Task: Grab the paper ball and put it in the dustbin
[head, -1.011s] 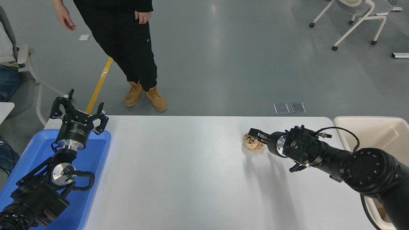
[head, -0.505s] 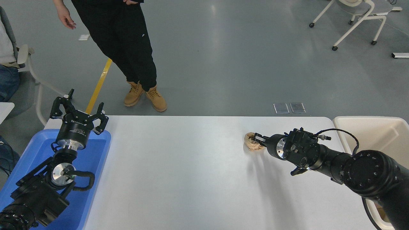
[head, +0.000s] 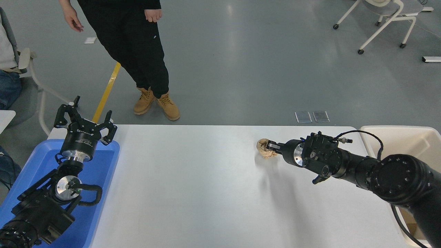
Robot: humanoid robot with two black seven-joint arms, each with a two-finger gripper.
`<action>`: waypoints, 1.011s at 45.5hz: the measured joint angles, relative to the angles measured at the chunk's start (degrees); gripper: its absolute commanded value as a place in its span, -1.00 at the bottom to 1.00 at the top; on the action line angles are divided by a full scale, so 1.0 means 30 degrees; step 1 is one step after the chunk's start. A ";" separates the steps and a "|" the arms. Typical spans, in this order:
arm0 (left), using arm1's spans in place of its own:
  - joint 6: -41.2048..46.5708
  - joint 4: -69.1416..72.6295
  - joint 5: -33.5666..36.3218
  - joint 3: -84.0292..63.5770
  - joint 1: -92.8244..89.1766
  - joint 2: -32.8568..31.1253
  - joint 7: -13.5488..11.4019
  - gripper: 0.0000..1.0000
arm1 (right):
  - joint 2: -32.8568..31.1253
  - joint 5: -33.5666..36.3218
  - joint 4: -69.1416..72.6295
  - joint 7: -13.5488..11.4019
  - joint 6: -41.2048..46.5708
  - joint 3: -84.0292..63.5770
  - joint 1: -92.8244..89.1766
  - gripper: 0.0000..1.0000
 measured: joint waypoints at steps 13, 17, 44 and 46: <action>0.0000 0.0000 0.0003 0.0000 -0.0002 0.0000 0.0000 0.98 | -0.2150 -0.0123 0.3315 -0.0020 0.0639 -0.1444 0.4089 -1.00; 0.0000 0.0004 0.0002 0.0000 -0.0002 -0.0001 0.0000 0.98 | -0.3070 -0.0141 0.4364 -0.0024 0.0908 -0.1750 0.5492 -1.00; -0.0001 0.0008 0.0003 0.0000 0.0004 -0.0001 0.0000 0.98 | -0.6917 -0.0197 0.7464 0.0006 0.3113 -0.2898 1.2454 -1.00; -0.0001 0.0007 0.0003 0.0000 0.0003 -0.0001 0.0000 0.98 | -0.7024 -0.0206 0.7489 0.0006 0.3175 -0.2941 1.2602 -1.00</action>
